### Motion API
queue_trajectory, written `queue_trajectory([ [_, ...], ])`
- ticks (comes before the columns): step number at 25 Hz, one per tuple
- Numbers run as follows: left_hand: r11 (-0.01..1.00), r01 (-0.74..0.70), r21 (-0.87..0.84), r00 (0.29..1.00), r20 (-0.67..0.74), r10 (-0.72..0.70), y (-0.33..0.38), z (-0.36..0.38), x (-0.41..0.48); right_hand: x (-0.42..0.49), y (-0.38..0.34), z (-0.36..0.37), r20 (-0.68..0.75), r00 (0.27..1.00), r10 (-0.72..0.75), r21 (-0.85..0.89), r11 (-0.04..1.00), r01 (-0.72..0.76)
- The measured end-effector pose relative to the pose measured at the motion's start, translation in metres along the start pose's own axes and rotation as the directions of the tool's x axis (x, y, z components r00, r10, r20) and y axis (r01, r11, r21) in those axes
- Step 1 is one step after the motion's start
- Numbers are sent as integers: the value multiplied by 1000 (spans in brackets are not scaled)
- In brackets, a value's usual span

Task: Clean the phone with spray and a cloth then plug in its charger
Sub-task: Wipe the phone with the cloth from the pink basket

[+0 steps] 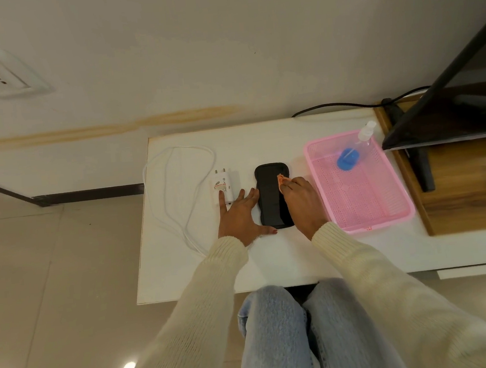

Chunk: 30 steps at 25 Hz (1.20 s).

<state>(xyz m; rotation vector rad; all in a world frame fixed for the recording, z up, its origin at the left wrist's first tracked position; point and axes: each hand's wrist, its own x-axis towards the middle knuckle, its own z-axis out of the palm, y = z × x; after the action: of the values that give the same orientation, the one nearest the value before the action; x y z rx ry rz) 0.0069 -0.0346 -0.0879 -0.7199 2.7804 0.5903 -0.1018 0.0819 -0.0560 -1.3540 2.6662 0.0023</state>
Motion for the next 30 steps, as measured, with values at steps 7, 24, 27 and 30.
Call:
queue_trajectory([
  [7, 1000, 9, 11, 1000, 8, -10, -1, 1, 0, 1, -3, -2, 15, 1000, -21, 26, 999, 20],
  [24, 1000, 2, -13, 999, -37, -2, 2, 2, -1, -9, -36, 7, 27, 993, -112, 139, 984, 108],
  [27, 1000, -1, -9, 1000, -24, 1, 1, 4, 1, -15, -34, 11, 53, 991, -124, 146, 983, 115],
  [30, 1000, -4, -5, 1000, -25, 4, 0, 5, 2, -15, -30, 11, 73, 990, -125, 128, 985, 115],
])
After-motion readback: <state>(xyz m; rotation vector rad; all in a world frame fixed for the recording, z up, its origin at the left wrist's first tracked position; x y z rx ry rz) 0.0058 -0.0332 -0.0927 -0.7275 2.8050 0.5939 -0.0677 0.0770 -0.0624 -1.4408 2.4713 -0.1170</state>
